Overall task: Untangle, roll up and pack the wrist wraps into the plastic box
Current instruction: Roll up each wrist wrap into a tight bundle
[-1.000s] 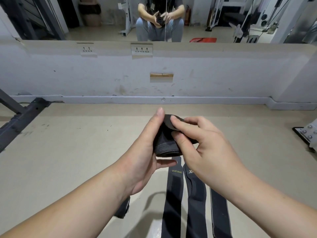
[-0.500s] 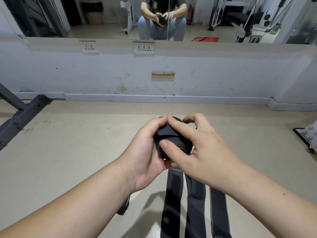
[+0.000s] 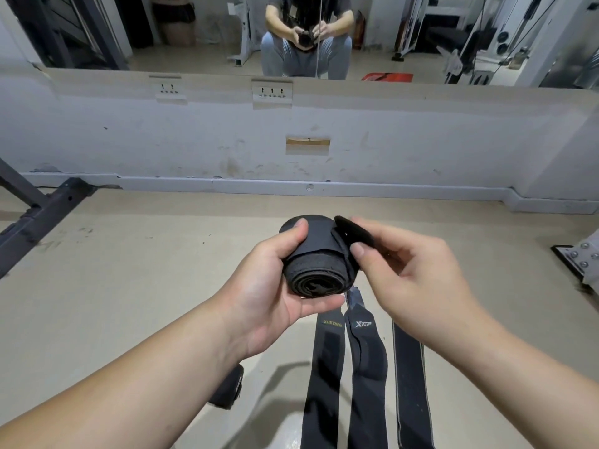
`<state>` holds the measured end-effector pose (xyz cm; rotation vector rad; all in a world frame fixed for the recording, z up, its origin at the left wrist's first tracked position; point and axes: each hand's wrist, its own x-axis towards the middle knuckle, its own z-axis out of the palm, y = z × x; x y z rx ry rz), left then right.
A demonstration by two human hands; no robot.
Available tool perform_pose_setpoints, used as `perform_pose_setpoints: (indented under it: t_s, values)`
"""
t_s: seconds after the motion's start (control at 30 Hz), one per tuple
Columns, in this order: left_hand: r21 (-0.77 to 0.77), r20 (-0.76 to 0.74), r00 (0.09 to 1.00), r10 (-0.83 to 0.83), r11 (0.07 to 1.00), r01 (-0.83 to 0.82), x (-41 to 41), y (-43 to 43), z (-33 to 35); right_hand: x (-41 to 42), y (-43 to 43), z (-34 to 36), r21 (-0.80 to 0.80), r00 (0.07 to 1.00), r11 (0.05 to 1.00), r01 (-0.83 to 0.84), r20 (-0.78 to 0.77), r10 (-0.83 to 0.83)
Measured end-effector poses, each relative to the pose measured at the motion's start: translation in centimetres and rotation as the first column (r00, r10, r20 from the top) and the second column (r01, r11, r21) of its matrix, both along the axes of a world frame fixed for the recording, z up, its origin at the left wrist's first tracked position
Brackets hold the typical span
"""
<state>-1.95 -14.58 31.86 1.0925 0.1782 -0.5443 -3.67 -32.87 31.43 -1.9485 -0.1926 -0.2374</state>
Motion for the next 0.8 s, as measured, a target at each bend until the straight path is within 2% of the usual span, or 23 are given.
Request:
perform_pose_setpoints:
  t_s: [0.1,0.2,0.43,0.6,0.8]
  values:
    - [-0.017,-0.004,1.0,0.025,1.0,-0.025,-0.1,-0.4,0.1,0.2,0.1,0.2,0.074,0.994,0.992,0.098,0.044,-0.102]
    - [-0.023,-0.016,1.0,0.026,0.999,-0.026,-0.2,-0.7,-0.3,0.1,0.1,0.4,0.081,0.994,0.994,0.072,0.08,-0.079]
    - [-0.124,-0.072,0.996,0.059,0.99,-0.068,-0.5,-1.0,-0.8,0.0,0.6,-1.2,-0.156,0.986,0.987,0.024,0.166,0.002]
    - [-0.158,-0.091,0.993,0.076,0.983,-0.09,-0.5,-1.4,-0.5,0.0,1.7,-2.8,-0.462,0.958,0.879,0.113,0.284,0.026]
    - [-0.161,-0.106,0.99,0.087,0.981,-0.104,-0.4,-1.7,-0.4,0.3,1.7,-2.0,-0.47,0.978,0.881,0.061,0.203,0.04]
